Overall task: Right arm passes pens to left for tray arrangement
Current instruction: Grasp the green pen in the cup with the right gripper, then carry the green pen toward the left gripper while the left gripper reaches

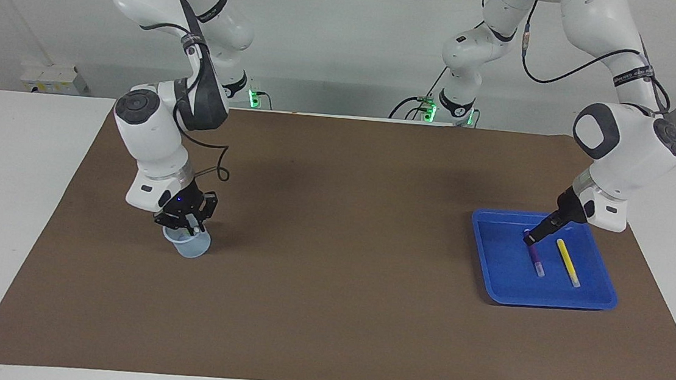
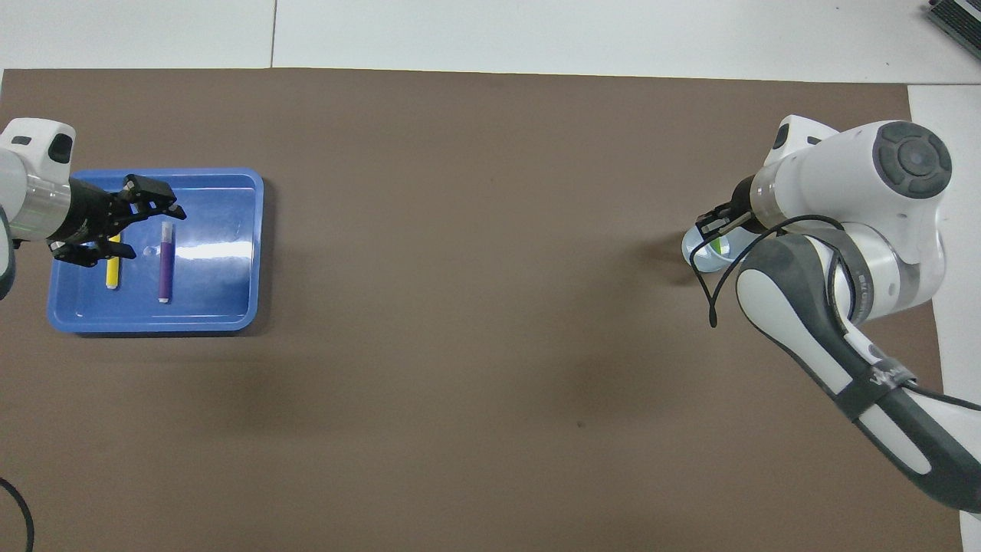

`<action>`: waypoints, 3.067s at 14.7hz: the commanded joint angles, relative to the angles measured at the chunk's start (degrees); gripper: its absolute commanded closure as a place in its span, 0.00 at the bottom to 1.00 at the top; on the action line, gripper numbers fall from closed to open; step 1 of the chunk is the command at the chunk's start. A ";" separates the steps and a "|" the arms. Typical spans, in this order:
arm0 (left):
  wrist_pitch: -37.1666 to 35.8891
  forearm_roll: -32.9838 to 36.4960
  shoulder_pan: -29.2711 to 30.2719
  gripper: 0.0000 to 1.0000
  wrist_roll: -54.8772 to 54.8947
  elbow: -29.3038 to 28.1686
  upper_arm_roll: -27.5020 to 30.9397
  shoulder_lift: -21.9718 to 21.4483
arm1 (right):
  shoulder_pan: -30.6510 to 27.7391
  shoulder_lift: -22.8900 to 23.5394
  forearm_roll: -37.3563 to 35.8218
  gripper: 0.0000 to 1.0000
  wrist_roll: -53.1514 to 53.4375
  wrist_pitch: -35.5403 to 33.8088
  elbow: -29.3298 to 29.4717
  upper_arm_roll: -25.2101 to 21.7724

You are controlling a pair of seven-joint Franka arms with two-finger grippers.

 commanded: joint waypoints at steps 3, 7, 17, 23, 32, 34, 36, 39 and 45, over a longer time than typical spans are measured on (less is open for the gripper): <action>-2.64 -3.73 -0.47 0.00 -2.36 -0.09 0.45 -1.86 | -0.68 -0.43 1.22 1.00 -1.64 -0.18 -0.65 0.32; -2.99 -3.82 -0.47 0.00 -5.52 -0.09 -0.43 -2.13 | -1.20 -1.12 1.22 1.00 -5.77 -3.07 1.01 0.23; -7.38 -13.29 -0.12 0.00 -12.46 -0.09 -0.43 -3.88 | -0.41 -9.13 1.31 1.00 -6.92 -16.09 12.08 6.03; -12.39 -36.22 -0.38 0.00 -34.32 -0.35 -0.52 -5.12 | 3.09 -8.51 10.08 1.00 7.11 -14.08 14.03 6.82; -9.24 -47.15 -0.82 0.00 -53.77 -0.70 -7.98 -4.86 | 14.69 -6.85 17.48 1.00 38.40 -1.78 13.50 6.74; -6.79 -47.68 -3.35 0.00 -56.84 -0.88 -8.25 -4.77 | 16.37 -5.44 17.57 1.00 44.47 2.08 13.24 6.82; -3.63 -48.64 -6.25 0.00 -60.53 -1.05 -8.25 -4.68 | 18.39 -4.21 17.57 1.00 49.40 5.25 13.24 6.73; -0.19 -48.74 -10.13 0.00 -62.92 -1.41 -8.25 -4.59 | 20.67 -2.98 17.57 1.00 55.11 8.95 13.06 6.73; 9.21 -48.74 -14.87 0.03 -66.52 -2.37 -8.25 -4.33 | 22.79 -2.10 17.65 1.00 59.79 12.21 13.06 6.65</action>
